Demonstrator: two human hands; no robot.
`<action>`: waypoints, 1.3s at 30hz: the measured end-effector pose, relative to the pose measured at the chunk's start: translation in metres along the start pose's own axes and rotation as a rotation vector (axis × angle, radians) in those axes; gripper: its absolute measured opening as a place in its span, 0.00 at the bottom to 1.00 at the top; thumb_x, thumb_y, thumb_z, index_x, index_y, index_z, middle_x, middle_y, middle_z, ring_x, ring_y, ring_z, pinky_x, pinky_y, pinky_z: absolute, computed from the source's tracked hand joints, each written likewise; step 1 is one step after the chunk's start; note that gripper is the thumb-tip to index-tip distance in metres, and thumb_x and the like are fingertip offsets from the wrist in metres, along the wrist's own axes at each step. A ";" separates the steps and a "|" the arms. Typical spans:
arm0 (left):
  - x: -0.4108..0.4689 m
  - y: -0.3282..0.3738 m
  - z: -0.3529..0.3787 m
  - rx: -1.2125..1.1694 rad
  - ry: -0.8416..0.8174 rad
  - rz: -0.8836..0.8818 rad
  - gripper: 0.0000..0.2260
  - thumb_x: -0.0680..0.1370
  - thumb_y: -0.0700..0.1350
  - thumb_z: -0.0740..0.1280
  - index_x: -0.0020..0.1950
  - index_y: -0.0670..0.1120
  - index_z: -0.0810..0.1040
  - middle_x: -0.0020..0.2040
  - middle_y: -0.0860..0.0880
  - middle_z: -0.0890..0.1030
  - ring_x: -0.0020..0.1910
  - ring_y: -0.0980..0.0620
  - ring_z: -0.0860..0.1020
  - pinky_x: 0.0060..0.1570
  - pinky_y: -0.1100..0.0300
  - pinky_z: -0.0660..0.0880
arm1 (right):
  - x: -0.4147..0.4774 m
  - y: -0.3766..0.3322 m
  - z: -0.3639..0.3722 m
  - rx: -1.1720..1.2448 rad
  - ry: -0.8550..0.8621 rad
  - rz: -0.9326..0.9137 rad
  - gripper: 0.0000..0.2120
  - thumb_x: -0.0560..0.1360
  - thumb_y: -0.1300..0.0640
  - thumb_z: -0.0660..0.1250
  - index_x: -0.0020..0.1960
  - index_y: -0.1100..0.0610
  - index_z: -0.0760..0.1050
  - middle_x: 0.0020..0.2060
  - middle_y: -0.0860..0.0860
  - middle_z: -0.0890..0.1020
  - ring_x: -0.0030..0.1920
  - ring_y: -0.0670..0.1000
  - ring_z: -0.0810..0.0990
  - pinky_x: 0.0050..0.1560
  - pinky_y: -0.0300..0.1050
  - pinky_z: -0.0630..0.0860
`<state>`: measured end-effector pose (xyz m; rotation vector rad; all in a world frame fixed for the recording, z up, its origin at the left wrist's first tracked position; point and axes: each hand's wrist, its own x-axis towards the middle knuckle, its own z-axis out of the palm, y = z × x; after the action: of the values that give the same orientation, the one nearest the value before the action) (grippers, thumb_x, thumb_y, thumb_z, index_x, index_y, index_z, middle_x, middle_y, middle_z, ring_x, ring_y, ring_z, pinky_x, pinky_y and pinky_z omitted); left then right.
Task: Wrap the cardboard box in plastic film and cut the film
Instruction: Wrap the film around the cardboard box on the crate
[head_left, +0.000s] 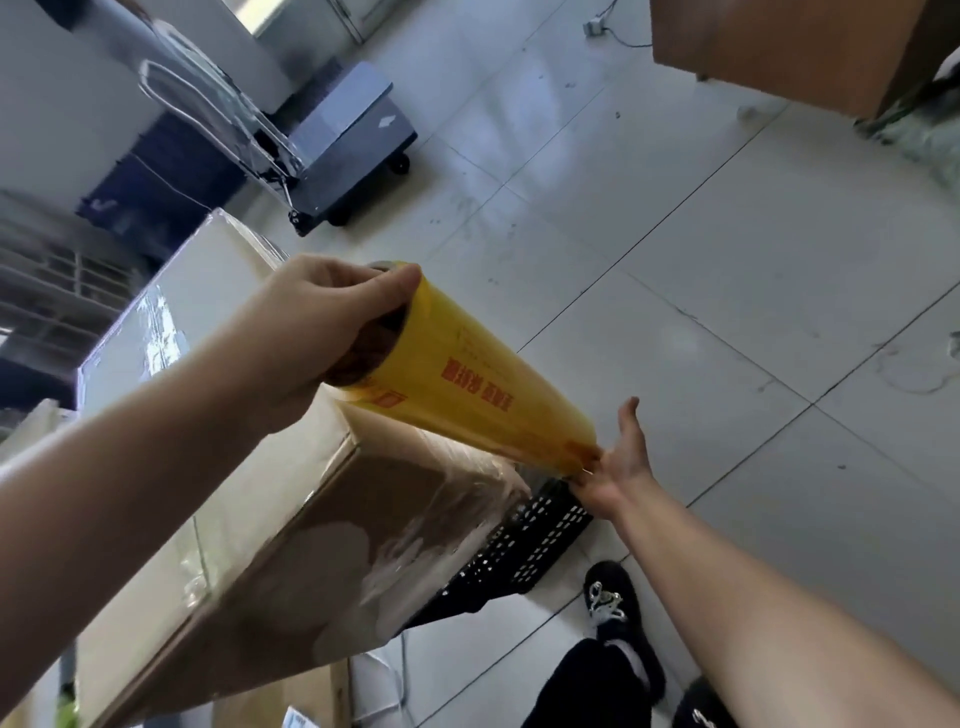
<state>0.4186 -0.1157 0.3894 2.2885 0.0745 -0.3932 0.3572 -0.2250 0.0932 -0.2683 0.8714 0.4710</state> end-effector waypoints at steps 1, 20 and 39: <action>0.004 0.001 -0.002 -0.031 -0.016 -0.042 0.12 0.66 0.53 0.71 0.39 0.45 0.79 0.35 0.47 0.84 0.35 0.50 0.82 0.41 0.58 0.81 | 0.005 -0.001 0.001 -0.004 -0.002 0.009 0.53 0.64 0.21 0.54 0.71 0.63 0.65 0.51 0.59 0.80 0.57 0.59 0.78 0.67 0.54 0.70; 0.033 -0.008 -0.023 0.300 -0.058 0.122 0.37 0.66 0.72 0.59 0.35 0.34 0.72 0.28 0.48 0.65 0.28 0.51 0.66 0.31 0.59 0.63 | 0.055 -0.045 0.055 -0.200 -0.003 0.121 0.43 0.69 0.23 0.49 0.58 0.61 0.71 0.24 0.56 0.79 0.25 0.54 0.81 0.46 0.55 0.80; 0.047 0.004 -0.026 0.506 0.244 -0.026 0.28 0.73 0.65 0.57 0.27 0.41 0.68 0.28 0.42 0.68 0.26 0.46 0.67 0.27 0.54 0.64 | 0.082 -0.088 0.099 -0.599 0.054 0.354 0.48 0.67 0.22 0.52 0.63 0.63 0.73 0.57 0.60 0.80 0.52 0.57 0.80 0.27 0.41 0.74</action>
<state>0.4709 -0.1028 0.3949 2.8310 0.1400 -0.1519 0.5119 -0.2369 0.0935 -0.6823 0.8160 1.0604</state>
